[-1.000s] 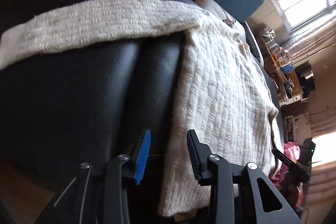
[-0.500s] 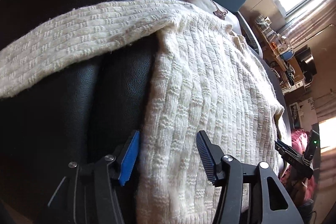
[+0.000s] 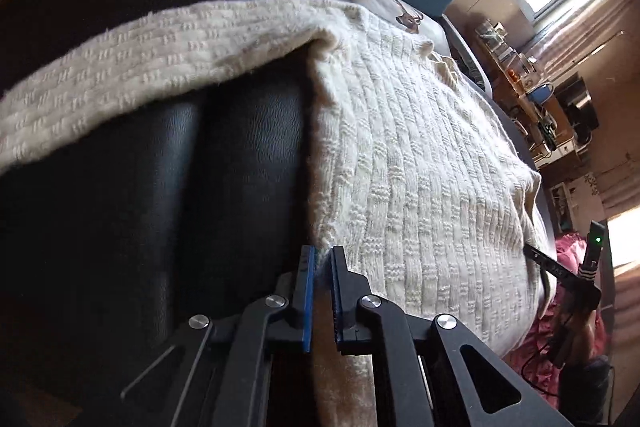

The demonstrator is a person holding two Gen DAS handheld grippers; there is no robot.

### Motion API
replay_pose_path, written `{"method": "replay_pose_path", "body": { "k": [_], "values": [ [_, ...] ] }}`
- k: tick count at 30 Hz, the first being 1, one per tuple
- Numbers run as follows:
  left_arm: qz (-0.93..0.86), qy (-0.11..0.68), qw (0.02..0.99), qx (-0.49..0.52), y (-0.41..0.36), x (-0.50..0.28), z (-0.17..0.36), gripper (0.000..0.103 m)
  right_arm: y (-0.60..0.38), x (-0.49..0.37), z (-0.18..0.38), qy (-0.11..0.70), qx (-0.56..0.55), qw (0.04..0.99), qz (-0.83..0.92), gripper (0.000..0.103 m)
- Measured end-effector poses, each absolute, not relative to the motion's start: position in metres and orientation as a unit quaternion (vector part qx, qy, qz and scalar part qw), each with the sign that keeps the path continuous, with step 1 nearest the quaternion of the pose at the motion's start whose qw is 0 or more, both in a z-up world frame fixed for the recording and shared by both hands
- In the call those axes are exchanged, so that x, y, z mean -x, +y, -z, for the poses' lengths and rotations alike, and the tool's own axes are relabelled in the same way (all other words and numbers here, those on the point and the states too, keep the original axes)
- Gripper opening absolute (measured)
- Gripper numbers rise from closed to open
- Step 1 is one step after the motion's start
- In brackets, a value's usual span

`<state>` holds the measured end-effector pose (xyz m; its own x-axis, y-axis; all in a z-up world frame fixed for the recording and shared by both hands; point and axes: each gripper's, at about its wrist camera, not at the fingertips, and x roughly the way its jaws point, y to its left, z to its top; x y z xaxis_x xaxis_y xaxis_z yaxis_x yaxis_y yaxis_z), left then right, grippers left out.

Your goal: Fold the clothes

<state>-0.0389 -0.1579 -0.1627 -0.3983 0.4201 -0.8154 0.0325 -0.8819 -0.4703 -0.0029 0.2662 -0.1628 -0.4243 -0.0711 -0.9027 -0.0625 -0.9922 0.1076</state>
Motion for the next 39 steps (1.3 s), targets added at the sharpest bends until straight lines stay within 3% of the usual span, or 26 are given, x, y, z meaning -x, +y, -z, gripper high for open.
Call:
{"method": "replay_pose_path", "body": {
  "k": [3,5,7,12,16,18,20,23,32,39],
  "values": [
    [-0.814,-0.237,0.111,0.518,-0.169,0.047,0.155,0.029,0.266,-0.001,0.154,-0.05,-0.531,-0.002,0.846,0.025],
    [-0.829,-0.241,0.098,0.495,-0.174,0.055,0.144,0.048,0.263,0.0,0.142,-0.032,-0.509,-0.006,0.86,0.025],
    [-0.834,-0.236,0.094,0.489,-0.173,0.069,0.142,0.057,0.259,0.005,0.13,-0.032,-0.488,0.013,0.872,0.025],
    [-0.831,-0.209,0.092,0.506,-0.155,0.105,0.152,0.057,0.276,0.056,0.143,-0.192,-0.498,0.042,0.844,0.026],
    [-0.834,-0.163,0.082,0.52,-0.136,0.115,0.166,0.054,0.313,0.089,0.169,-0.3,-0.49,-0.028,0.818,0.026],
    [-0.845,-0.086,0.064,0.524,-0.121,0.113,0.166,0.042,0.313,0.114,0.169,-0.211,-0.5,-0.074,0.837,0.025],
    [-0.849,-0.06,0.06,0.521,-0.116,0.111,0.167,0.04,0.31,0.138,0.171,-0.096,-0.51,-0.128,0.846,0.022],
    [-0.845,-0.083,0.061,0.525,-0.125,0.111,0.167,0.036,0.314,0.154,0.173,-0.018,-0.51,-0.167,0.844,0.02],
    [-0.838,-0.159,0.073,0.517,-0.153,0.105,0.157,0.041,0.308,0.109,0.137,-0.074,-0.5,-0.055,0.861,0.026],
    [-0.866,-0.177,-0.003,0.467,-0.217,0.082,0.129,0.041,0.204,0.089,0.115,-0.082,-0.467,0.122,0.872,0.028]
  ]
}}
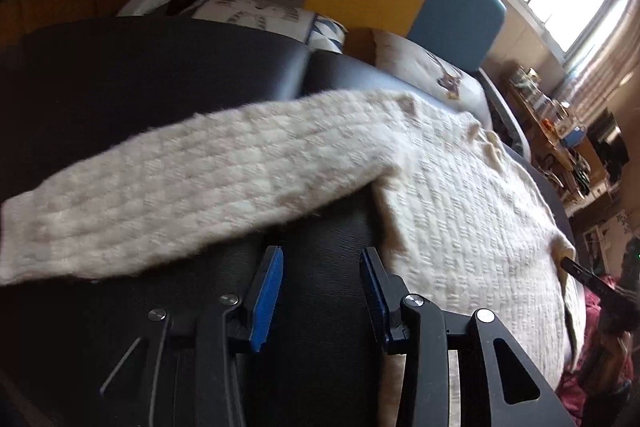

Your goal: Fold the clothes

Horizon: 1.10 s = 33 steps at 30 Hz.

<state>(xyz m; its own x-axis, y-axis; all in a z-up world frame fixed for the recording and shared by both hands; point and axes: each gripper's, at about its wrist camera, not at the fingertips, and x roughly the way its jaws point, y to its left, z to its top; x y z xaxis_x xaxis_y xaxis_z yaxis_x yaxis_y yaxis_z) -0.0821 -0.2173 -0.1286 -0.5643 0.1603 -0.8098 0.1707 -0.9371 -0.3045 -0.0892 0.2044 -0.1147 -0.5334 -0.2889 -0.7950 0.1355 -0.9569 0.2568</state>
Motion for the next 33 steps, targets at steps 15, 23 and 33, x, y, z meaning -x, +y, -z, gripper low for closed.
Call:
{"method": "replay_pose_path", "body": {
  "k": [15,23,33],
  "values": [
    [0.831,0.05,0.318,-0.453,-0.435,-0.007,0.146,0.06,0.075,0.091,0.162,-0.01,-0.495,0.211,0.843,0.038],
    [0.84,0.081,0.28,-0.457,-0.426,0.009,0.161,0.06,0.063,0.089,0.16,0.026,-0.494,0.187,0.849,0.039],
    [0.827,0.093,0.286,-0.474,-0.42,0.036,0.17,0.018,0.047,0.102,0.159,0.043,-0.518,0.159,0.839,0.047]
  ]
}}
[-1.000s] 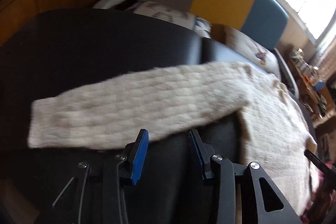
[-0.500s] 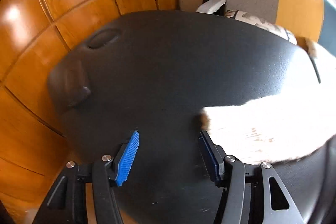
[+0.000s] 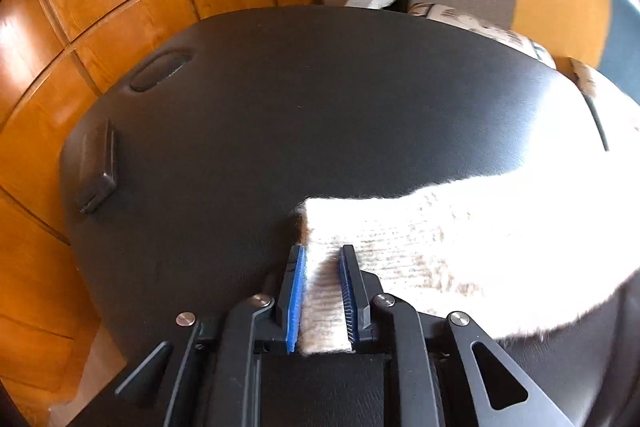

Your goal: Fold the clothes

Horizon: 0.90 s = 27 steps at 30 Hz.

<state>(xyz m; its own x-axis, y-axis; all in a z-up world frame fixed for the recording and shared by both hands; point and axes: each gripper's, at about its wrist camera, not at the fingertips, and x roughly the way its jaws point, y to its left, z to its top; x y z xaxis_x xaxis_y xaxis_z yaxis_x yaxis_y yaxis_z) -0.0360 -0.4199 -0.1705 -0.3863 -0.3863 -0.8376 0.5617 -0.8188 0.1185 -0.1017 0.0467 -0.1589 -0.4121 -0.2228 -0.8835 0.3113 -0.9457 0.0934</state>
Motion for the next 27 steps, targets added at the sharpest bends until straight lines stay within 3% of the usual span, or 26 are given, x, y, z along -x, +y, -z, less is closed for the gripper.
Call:
{"method": "replay_pose_path", "body": {
  "k": [9,14,20,27],
  "values": [
    [0.811,0.128,0.322,-0.47,-0.447,0.03,0.146,0.018,0.046,0.101,0.162,0.035,-0.5,0.159,0.851,0.049],
    [0.873,0.165,0.216,-0.405,-0.395,0.026,0.093,0.02,0.053,0.106,0.162,0.012,-0.503,0.183,0.845,0.055],
    [0.915,0.091,0.056,-0.39,-0.264,0.081,0.063,0.026,0.081,0.121,0.142,-0.053,-0.513,0.224,0.827,0.055],
    [0.915,-0.037,-0.086,-0.392,-0.123,0.186,0.065,0.026,0.152,0.194,0.11,-0.025,-0.47,0.157,0.868,0.055]
  ]
}}
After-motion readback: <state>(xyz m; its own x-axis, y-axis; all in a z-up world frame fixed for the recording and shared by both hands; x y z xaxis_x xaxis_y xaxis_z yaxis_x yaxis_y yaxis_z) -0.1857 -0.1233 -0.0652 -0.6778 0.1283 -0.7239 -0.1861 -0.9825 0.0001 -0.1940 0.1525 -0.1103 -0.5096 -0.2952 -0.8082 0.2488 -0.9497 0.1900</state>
